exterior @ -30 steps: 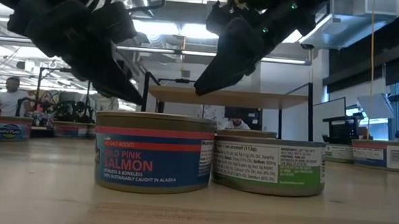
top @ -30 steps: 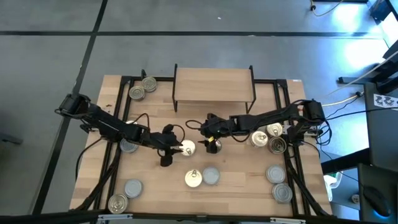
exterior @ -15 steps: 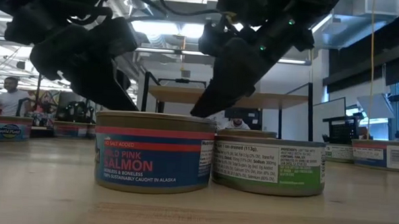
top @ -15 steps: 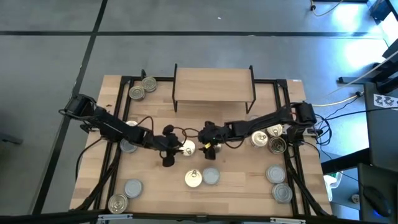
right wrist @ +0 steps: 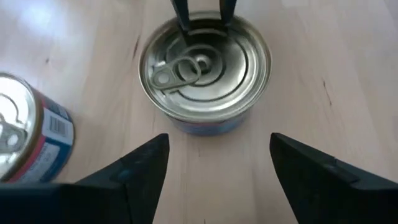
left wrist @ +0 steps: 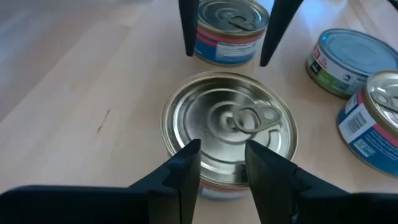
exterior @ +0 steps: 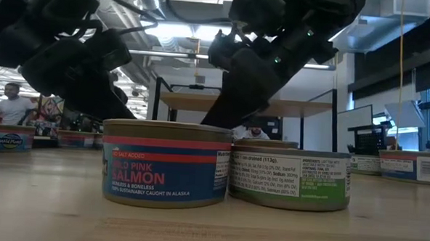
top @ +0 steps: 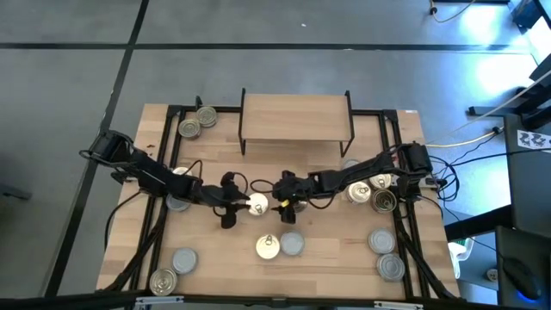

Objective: Stack canned seafood by type on shelf
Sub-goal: Put the blue tuna can on the shelf

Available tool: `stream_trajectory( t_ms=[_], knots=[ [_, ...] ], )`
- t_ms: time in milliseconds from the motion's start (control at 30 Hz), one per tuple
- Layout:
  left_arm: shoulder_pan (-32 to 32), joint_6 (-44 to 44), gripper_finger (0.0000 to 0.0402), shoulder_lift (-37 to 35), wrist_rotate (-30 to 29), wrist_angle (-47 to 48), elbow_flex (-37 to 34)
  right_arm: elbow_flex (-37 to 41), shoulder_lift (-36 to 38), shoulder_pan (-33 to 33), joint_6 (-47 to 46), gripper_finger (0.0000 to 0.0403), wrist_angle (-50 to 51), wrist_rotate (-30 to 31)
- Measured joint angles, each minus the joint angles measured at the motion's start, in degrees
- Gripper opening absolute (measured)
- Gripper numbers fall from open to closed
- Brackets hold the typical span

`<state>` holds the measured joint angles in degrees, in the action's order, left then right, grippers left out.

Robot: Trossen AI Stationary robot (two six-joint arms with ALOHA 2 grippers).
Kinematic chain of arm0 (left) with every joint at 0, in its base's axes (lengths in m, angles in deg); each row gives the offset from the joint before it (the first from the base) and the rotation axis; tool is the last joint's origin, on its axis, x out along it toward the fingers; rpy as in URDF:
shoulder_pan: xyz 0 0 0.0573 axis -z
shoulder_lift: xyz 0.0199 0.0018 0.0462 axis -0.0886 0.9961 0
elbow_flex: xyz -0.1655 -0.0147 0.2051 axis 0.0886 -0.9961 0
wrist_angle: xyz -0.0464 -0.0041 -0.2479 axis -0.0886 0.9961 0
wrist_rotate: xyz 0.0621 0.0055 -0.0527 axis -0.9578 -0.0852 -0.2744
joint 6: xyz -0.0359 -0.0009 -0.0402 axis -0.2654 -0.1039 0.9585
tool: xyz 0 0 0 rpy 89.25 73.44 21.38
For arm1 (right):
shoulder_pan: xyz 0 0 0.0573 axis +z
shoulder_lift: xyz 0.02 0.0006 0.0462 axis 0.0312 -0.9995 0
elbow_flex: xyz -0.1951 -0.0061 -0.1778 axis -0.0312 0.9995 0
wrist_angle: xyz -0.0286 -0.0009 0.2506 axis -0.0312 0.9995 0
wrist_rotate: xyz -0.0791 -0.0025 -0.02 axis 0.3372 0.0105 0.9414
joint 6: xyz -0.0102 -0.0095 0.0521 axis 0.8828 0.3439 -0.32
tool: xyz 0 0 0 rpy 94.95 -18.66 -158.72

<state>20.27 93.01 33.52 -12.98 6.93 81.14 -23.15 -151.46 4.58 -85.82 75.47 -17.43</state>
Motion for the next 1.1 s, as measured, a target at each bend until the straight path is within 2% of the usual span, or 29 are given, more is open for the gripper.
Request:
stream_trajectory(
  t_ms=[300, 433, 533, 767, 900, 1100],
  knots=[
    [-0.7, -0.6, 0.0103, -0.1, -0.4, -1.2, -1.7, 0.0, 0.0, 0.0, 6.0, 0.0278, -2.8, 1.9],
    [-0.7, -0.9, 0.0100, 0.0, -0.5, -1.2, -1.7, 0.0, 0.0, 0.6, 14.7, 0.0278, -4.4, 1.3],
    [-0.7, -0.6, 0.0100, 0.0, -0.5, -1.1, -1.7, 0.0, 0.0, 2.1, 24.4, 0.0278, -5.5, 1.9],
    [-0.7, -0.3, 0.0100, 0.0, -0.8, -1.0, -1.7, 0.0, -0.5, 6.2, 45.0, 0.0278, -8.8, 8.3],
    [-0.7, -0.3, 0.0100, 0.1, -0.9, -1.8, -1.8, 0.0, -3.1, 6.4, 51.5, 0.0278, -10.3, 12.6],
    [-0.7, -0.4, 0.0100, 0.2, -0.9, -2.5, -1.8, 0.0, -6.2, 6.4, 57.1, 0.0278, -11.5, 14.5]
  ],
)
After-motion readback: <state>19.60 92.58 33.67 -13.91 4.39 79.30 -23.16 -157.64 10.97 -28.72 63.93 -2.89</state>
